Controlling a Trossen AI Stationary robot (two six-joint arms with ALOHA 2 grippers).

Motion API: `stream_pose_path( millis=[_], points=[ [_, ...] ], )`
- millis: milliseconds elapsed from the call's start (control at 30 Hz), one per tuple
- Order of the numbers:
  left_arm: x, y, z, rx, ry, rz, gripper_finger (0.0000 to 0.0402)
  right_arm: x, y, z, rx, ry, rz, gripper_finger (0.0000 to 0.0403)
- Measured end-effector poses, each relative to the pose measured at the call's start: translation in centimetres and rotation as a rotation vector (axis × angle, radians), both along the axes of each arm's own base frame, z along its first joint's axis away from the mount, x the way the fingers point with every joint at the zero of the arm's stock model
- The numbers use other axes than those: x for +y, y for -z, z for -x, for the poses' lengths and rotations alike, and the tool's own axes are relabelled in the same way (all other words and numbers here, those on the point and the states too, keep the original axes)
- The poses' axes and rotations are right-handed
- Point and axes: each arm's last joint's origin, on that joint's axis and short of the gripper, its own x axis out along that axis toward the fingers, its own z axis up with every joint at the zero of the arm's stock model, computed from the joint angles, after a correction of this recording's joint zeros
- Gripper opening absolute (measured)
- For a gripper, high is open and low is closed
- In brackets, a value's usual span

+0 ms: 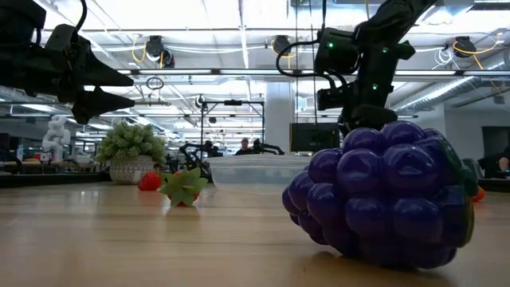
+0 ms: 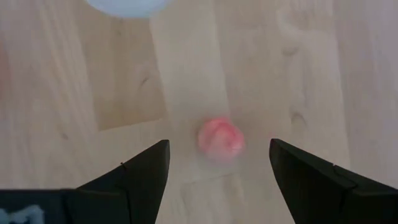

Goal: Pick and placing Produce into tupperware
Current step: Put the top peach into the transparent bin

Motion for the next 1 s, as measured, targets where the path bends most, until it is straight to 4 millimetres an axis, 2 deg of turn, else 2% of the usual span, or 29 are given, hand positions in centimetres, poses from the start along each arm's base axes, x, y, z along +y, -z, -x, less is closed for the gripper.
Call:
stream_pose_path(
  millis=[1000],
  points=[
    [0.00, 0.00, 0.00, -0.001, 0.000, 0.004, 0.0273, -0.26, -0.05, -0.16, -0.033, 0.000, -0.038, 0.0267]
  ],
)
